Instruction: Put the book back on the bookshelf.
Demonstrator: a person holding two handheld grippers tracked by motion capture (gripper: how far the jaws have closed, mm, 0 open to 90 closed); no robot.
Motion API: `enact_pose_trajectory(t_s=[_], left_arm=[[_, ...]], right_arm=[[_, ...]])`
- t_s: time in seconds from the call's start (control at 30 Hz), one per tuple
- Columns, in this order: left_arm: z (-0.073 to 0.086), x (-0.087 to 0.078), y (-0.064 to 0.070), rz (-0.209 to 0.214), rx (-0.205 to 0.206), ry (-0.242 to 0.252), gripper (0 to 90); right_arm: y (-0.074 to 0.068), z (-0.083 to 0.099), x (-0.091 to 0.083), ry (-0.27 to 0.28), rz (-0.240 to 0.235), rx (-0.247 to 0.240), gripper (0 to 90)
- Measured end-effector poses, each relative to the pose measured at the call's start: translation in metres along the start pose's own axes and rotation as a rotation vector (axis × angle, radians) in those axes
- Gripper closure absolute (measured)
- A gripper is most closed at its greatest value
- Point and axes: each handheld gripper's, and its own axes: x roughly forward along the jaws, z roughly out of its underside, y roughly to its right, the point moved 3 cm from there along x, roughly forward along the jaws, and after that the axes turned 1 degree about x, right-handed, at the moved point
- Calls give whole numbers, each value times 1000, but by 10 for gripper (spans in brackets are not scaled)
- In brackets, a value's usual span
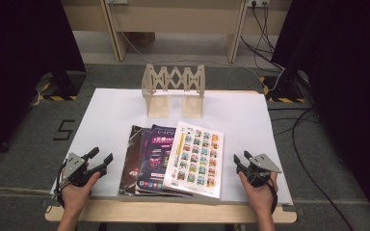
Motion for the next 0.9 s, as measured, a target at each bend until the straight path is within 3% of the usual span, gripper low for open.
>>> enact_pose_trajectory(t_s=[0.23, 0.53, 0.6, 0.67, 0.77, 0.9], left_arm=[[0, 1, 0, -6, -3, 0, 362], [0, 4, -4, 11, -44, -34, 392], [-1, 4, -5, 28, -45, -40, 398], [-1, 5, -4, 34, -51, -42, 406], [-4, 9, 4, 90, -91, -48, 410], [-13, 23, 25, 174, -51, -75, 430]], right_arm=[[0, 0, 0, -6, -6, -2, 538], [1, -1, 1, -26, 3, 12, 500], [1, -1, 2, -34, 1, 30, 487], [0, -2, 2, -45, -36, 92, 475], [-5, -5, 3, -69, -51, 96, 473], [-12, -12, 7, -107, -80, 97, 466]])
